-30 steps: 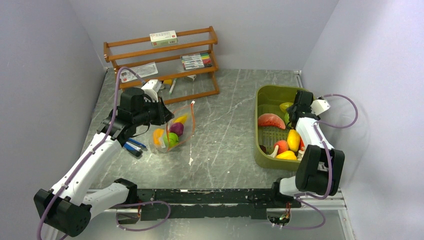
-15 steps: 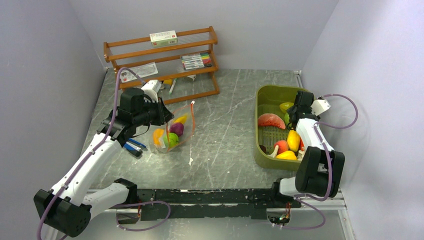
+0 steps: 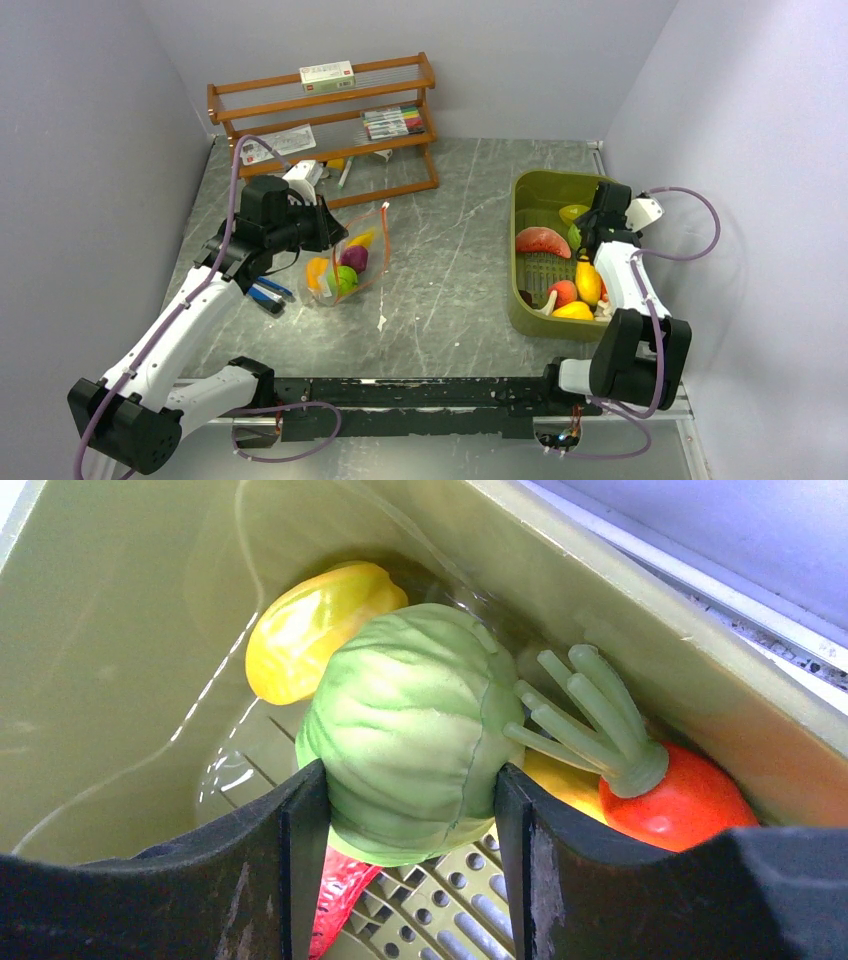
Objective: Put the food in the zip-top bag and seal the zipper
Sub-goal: Pick up the fake vegetable from the bin.
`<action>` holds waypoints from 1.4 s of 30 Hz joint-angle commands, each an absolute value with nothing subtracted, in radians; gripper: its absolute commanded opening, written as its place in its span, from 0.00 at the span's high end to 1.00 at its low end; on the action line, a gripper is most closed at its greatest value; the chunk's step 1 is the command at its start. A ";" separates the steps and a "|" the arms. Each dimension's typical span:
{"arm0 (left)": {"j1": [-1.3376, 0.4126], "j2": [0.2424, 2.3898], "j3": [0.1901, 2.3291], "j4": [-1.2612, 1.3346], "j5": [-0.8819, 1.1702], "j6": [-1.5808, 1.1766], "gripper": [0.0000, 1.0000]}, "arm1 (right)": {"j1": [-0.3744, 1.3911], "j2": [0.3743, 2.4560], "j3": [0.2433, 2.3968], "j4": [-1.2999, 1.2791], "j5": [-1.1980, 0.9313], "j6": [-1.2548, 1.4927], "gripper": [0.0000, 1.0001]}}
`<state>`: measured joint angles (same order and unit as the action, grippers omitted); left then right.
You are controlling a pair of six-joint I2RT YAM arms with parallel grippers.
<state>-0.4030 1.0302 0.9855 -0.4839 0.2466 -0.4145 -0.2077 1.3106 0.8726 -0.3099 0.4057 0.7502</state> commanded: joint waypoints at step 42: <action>-0.410 1.023 0.980 -0.466 0.250 -0.412 0.93 | -0.186 0.857 1.041 -0.469 -0.243 0.619 0.50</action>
